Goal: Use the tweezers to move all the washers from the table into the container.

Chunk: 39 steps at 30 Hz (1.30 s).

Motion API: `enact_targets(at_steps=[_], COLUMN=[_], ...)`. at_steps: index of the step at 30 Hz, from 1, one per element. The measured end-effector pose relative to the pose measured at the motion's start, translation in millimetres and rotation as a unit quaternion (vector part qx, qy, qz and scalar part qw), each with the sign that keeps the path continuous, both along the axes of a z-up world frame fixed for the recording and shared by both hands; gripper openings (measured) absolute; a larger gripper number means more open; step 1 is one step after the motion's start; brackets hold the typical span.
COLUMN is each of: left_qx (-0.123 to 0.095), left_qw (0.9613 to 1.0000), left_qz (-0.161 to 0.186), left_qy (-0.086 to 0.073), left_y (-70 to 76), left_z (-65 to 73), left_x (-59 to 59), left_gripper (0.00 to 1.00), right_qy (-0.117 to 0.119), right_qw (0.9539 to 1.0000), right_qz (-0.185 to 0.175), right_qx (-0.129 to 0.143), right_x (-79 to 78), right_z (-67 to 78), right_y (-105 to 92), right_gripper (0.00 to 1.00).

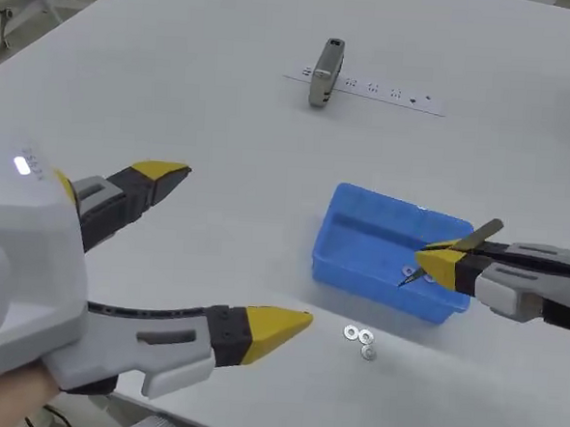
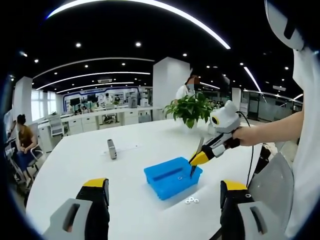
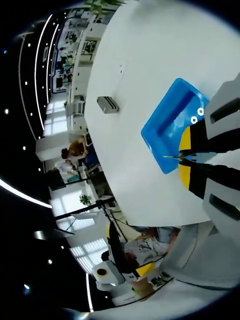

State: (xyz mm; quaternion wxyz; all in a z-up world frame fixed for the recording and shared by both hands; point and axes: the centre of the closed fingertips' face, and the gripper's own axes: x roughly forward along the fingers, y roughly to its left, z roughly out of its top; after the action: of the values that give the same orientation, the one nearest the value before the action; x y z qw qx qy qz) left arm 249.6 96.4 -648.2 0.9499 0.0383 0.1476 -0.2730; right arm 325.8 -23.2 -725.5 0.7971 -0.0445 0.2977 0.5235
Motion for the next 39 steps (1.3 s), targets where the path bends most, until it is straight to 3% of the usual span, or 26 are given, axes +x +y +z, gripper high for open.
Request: enact_targets(at_steps=[4,11,24,29,34,39], left_qx=[-0.002,-0.001,-0.001,-0.001,0.0,0.0], left_qw=[1.0,1.0,1.0,1.0,1.0,1.0], left_qz=[-0.002,-0.003,-0.002,0.0,0.002,0.002], left_qy=[0.001,0.003,0.003,0.004,0.004,0.003], left_y=[-1.6,-0.9,0.1,1.0,2.8,2.6], left_z=[-0.7,-1.3,-1.5,-1.6,-2.0,-1.5], left_x=[-0.5,-1.2,-1.2,-1.9,-1.8,-1.5], left_gripper=[0.94,0.94,0.93,0.93,0.93,0.93], right_qy=[0.017,0.041,0.048,0.036,0.022,-0.007], right_qw=[0.9998,0.9987,0.9969,0.9955,0.9948,0.9912], right_qz=[0.003,0.023,0.048,0.062,0.075,0.107], right_qx=[0.003,-0.017,-0.04,-0.061,-0.064,-0.078], right_x=[-11.2,-29.7,-41.8,-43.5,-45.2,-51.8], right_z=[-11.7,-40.1,-53.5,-62.0,-60.6,-60.7], right_y=[2.7,9.1,13.1,11.1,13.0,16.9], right_gripper=[0.03,0.03,0.03,0.04,0.04,0.04])
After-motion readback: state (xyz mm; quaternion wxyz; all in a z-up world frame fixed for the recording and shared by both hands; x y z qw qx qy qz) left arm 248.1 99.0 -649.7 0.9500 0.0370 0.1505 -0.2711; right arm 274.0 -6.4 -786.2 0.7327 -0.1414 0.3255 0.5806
